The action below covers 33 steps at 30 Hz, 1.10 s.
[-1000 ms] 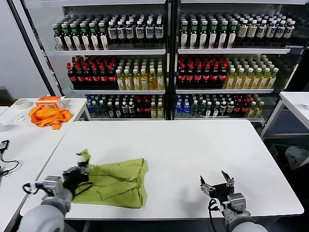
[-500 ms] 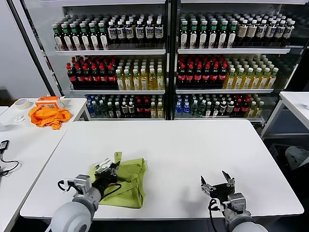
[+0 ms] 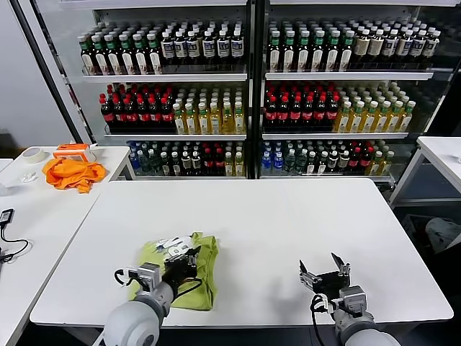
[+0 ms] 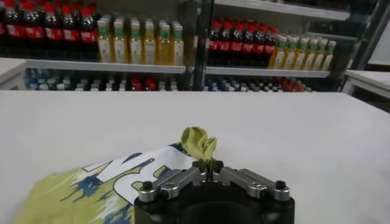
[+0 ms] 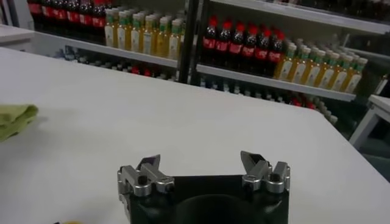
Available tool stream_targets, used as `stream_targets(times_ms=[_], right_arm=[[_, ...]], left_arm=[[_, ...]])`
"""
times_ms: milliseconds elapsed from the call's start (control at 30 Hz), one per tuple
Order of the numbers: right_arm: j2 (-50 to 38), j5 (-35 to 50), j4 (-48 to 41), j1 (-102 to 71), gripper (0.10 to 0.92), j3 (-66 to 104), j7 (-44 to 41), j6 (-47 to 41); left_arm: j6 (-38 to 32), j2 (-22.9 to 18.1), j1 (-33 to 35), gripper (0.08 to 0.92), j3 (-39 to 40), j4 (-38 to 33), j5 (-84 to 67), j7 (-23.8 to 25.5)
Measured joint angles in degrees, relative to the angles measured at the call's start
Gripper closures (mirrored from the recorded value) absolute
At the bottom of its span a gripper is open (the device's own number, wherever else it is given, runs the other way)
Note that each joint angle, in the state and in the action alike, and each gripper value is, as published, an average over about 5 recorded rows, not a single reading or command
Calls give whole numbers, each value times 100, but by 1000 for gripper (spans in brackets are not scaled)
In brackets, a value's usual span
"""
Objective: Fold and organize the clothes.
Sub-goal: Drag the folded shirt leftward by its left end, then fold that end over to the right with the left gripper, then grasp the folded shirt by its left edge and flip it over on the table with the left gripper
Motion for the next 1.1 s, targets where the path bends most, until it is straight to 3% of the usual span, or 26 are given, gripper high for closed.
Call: stream_targets(times_ms=[400,800,1100], right_arm=[[-57,13,54,150,203,-42,17,-18],[-76,-15,46,257,203,-68,-20,-8],[-100,-68,-9,197,203,17,-37,42]], left_arm=[[-283,-416,76,541,-94,-110,-397,156],[-779,-57,732,210,-1369,160,329,598],[-919,-97,1004,177,-1749,661,908,692]])
